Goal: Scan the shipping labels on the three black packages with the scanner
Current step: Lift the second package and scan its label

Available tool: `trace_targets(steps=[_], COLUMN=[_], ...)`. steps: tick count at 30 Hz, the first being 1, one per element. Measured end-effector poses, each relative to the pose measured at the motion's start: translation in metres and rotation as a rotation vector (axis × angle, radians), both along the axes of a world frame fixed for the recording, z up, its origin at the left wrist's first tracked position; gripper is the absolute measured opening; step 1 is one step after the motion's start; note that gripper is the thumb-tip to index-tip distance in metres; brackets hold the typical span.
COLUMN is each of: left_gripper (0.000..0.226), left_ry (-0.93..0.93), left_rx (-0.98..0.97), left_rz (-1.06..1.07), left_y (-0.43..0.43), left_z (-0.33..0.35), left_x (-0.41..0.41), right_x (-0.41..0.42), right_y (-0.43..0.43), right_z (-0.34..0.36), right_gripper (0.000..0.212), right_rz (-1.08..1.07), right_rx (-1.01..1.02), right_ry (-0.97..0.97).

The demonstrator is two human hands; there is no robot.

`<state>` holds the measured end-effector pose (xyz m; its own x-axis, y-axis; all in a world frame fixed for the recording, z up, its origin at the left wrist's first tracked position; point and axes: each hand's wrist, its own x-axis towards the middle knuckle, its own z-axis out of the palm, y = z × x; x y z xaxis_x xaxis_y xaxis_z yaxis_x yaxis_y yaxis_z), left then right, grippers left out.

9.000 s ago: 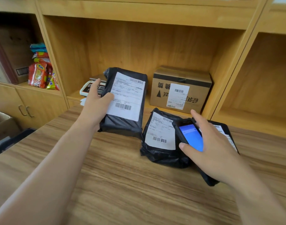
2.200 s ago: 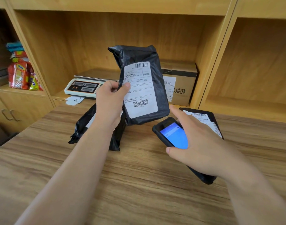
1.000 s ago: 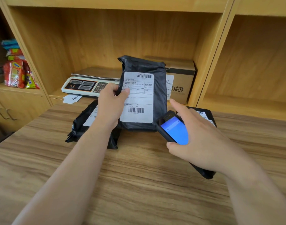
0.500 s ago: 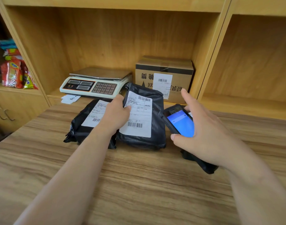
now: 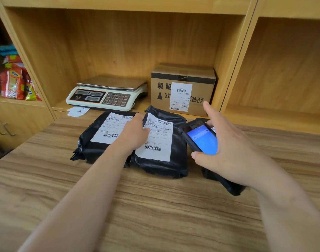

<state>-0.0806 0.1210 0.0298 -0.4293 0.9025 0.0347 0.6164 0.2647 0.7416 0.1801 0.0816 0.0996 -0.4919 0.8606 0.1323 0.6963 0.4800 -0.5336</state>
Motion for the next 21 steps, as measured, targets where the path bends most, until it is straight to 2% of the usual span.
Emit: trace_targets(steps=[8,15,21], left_gripper=[0.049,0.075,0.070], left_ry=[0.129,0.244,0.287], left_rx=[-0.041,0.025,0.136], left_rz=[-0.001,-0.038,-0.072], left_y=[0.004,-0.001,0.002], left_z=[-0.006,-0.007,-0.006], left_x=[-0.003,0.003,0.003], right_x=[0.002,0.010,0.033], right_y=[0.001,0.005,0.012], right_z=[0.001,0.005,0.007], right_gripper=[0.112,0.111,0.109], right_rz=[-0.013,-0.029,-0.114], right_rx=[0.014,0.034,0.029], right_ry=[-0.008,0.016,0.049])
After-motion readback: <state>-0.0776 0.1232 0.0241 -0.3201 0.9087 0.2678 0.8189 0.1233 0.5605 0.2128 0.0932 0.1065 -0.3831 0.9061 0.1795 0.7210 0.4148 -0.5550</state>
